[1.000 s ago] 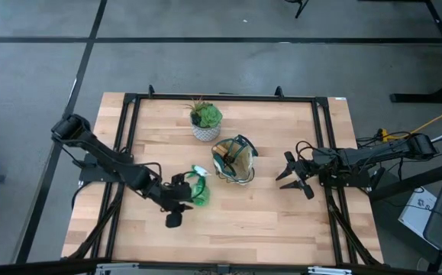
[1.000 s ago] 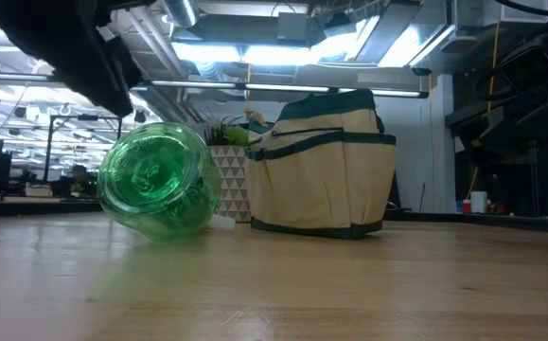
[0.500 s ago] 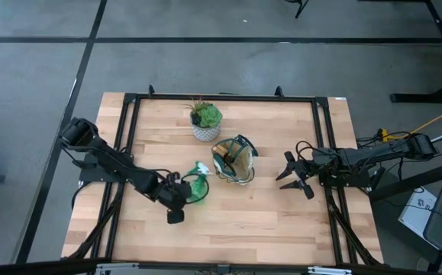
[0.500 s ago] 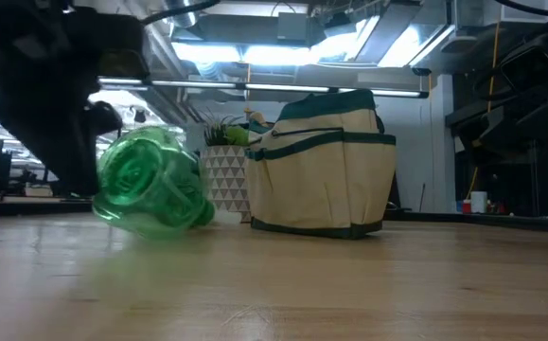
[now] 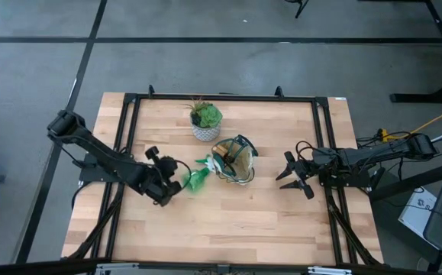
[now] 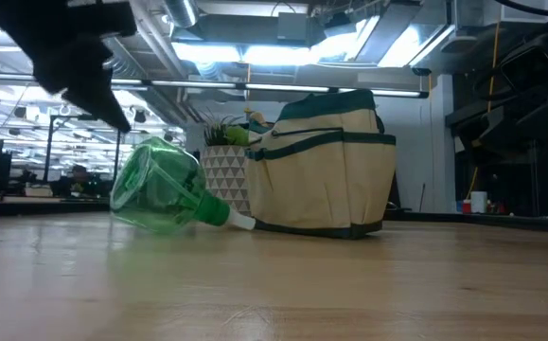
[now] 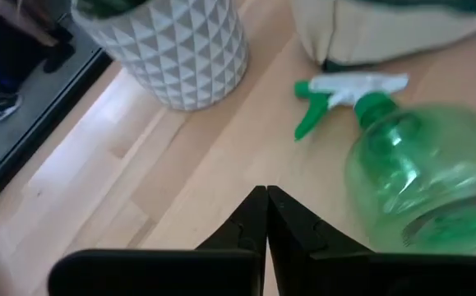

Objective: Pick & Place Garden tools in Gardening bag
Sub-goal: Put the spray bottle into the gardening bag

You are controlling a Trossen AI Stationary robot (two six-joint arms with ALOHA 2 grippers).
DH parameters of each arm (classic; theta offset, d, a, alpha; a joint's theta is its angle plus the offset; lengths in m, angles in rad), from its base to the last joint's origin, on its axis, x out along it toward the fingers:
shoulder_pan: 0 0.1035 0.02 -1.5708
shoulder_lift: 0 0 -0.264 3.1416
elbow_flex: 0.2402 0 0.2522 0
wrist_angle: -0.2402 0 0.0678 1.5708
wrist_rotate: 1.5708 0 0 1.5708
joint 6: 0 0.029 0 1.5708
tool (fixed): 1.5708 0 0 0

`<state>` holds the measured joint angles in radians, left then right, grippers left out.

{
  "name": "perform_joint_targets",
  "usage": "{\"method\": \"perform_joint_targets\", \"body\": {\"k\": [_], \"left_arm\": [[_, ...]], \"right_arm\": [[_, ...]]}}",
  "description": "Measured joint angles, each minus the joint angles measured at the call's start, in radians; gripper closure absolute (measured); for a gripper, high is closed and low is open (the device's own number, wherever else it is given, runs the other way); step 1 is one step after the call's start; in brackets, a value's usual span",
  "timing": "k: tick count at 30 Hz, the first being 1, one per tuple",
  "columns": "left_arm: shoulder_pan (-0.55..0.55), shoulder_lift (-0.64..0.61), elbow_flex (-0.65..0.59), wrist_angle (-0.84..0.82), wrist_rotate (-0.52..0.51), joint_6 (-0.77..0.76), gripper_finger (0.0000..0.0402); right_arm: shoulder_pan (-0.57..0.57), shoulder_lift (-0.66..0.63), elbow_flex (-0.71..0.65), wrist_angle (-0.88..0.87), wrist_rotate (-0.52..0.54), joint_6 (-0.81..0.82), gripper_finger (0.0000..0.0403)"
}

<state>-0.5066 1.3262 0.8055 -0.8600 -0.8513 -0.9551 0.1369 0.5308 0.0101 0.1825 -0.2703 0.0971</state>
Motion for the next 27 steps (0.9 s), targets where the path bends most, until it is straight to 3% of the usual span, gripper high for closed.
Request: {"method": "perform_joint_targets", "body": {"k": [5, 12, 19, 27], "left_arm": [[0.030, -0.091, 0.000, 0.151, 0.032, 0.139, 0.0400], [0.123, -0.119, 0.000, 0.456, 0.174, 0.402, 0.0375], [0.249, -0.074, 0.000, 0.531, 0.385, 0.419, 0.0315], [0.338, 0.011, 0.000, 0.648, 0.515, 0.535, 0.0235]], "right_arm": [[0.000, 0.000, 0.000, 0.000, 0.000, 0.000, 0.0233], [0.000, 0.000, 0.000, 0.000, 0.000, 0.000, 0.0233], [0.000, 0.000, 0.000, 0.000, 0.000, 0.000, 0.0233], [0.000, 0.000, 0.000, 0.000, -0.001, 0.000, 0.0233]]}}
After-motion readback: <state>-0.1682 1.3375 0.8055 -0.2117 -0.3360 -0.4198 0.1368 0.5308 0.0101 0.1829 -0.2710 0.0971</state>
